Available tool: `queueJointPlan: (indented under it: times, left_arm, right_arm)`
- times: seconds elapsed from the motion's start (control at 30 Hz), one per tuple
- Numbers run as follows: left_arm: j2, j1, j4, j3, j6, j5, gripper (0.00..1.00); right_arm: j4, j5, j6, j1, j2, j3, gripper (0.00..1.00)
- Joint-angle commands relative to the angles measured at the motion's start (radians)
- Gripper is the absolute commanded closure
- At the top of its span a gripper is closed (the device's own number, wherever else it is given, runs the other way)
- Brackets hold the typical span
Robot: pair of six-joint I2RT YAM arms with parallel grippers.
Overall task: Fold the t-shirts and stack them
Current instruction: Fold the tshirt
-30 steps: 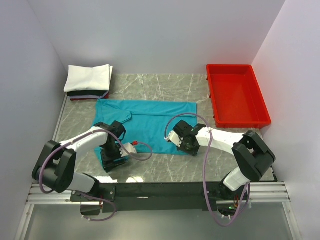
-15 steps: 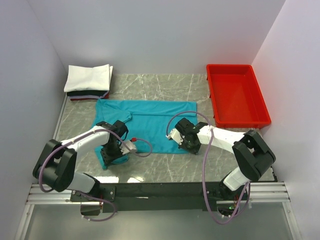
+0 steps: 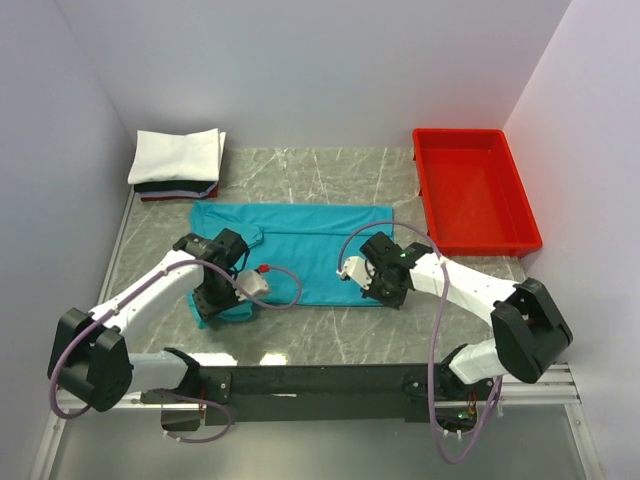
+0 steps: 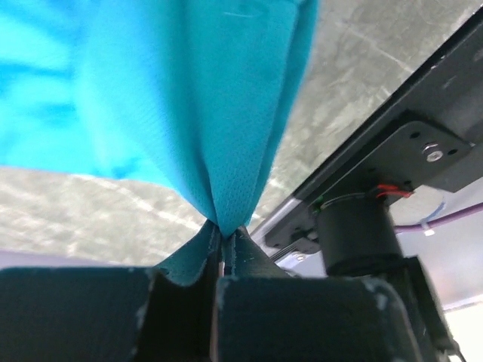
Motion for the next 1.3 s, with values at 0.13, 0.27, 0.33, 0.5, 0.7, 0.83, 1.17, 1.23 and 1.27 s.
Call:
queueJointPlan:
  times: [0.13,0.27,0.33,0.5,0.7,0.83,1.17,1.23,1.27]
  left_arm:
    - [0.048,0.051,-0.055,0.197,0.125,-0.080,1.00]
    - [0.119,0.074,-0.007,0.246,0.238,-0.145,0.99]
    - [0.150,0.092,0.014,0.292,0.278,-0.153,0.99]
    - [0.289,0.121,0.040,0.416,0.399,-0.152,0.96]
    - [0.412,0.131,0.076,0.556,0.547,-0.139,0.94]
    - [0.504,0.144,0.091,0.624,0.600,-0.138,0.94]
    - [0.648,0.200,0.109,0.740,0.627,-0.158,0.94]
    - [0.664,0.204,0.117,0.748,0.628,-0.159,0.95]
    - [0.667,0.207,0.123,0.751,0.627,-0.161,0.95]
  right_arm:
    - [-0.080,-0.046,-0.099,-0.073,-0.004,0.092,1.00]
    - [-0.102,-0.056,-0.146,-0.107,0.055,0.170,1.00]
    - [-0.118,-0.062,-0.161,-0.122,0.079,0.200,1.00]
    - [-0.160,-0.084,-0.212,-0.183,0.173,0.305,1.00]
    - [-0.184,-0.112,-0.243,-0.231,0.274,0.409,1.00]
    - [-0.191,-0.118,-0.252,-0.259,0.338,0.477,1.00]
    - [-0.203,-0.089,-0.284,-0.303,0.469,0.592,1.00]
    - [-0.203,-0.087,-0.287,-0.311,0.481,0.607,1.00]
    - [-0.203,-0.084,-0.290,-0.311,0.484,0.610,1.00]
